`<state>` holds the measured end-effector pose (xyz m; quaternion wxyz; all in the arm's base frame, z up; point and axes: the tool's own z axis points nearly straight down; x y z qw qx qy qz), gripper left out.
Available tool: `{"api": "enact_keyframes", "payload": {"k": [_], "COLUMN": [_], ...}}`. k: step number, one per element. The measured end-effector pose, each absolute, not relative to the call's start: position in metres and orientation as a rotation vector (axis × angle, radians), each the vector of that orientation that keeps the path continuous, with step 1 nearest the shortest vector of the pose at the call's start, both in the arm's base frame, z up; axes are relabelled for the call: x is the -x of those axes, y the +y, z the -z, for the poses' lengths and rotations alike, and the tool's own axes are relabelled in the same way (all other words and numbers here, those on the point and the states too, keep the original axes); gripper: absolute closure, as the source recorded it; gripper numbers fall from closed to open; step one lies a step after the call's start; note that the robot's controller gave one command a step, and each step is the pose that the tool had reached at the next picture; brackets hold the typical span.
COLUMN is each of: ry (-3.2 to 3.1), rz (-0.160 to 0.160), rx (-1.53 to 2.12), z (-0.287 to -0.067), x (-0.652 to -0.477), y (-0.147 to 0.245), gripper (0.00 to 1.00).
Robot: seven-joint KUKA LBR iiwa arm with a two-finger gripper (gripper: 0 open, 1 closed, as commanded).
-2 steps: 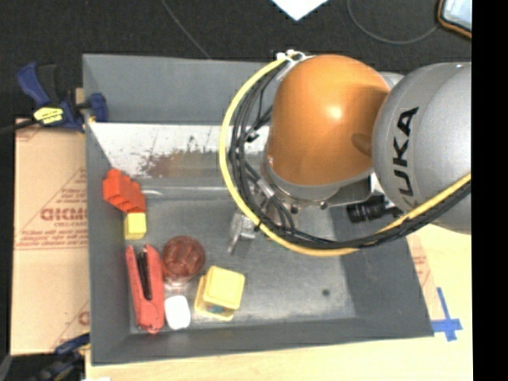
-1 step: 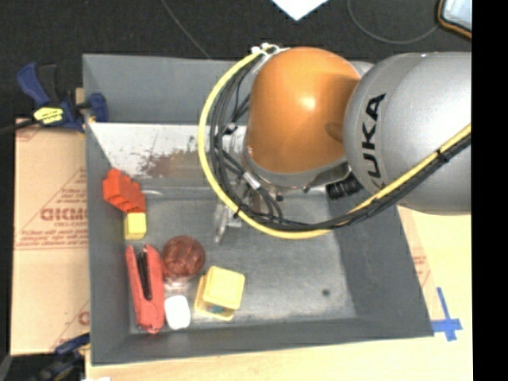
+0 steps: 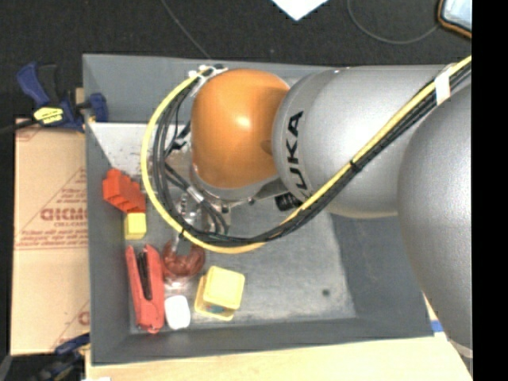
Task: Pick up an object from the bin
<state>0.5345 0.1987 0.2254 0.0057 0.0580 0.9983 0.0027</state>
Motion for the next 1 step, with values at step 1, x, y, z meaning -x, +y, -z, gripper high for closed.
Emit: {"api": "enact_keyframes", "payload": {"k": [1], "ry": [3.117], "rz": [-0.011], "rx": [-0.16], "z": [-0.2276], "x": [-0.5272], "y": [0.1858], "gripper": [1.0]}}
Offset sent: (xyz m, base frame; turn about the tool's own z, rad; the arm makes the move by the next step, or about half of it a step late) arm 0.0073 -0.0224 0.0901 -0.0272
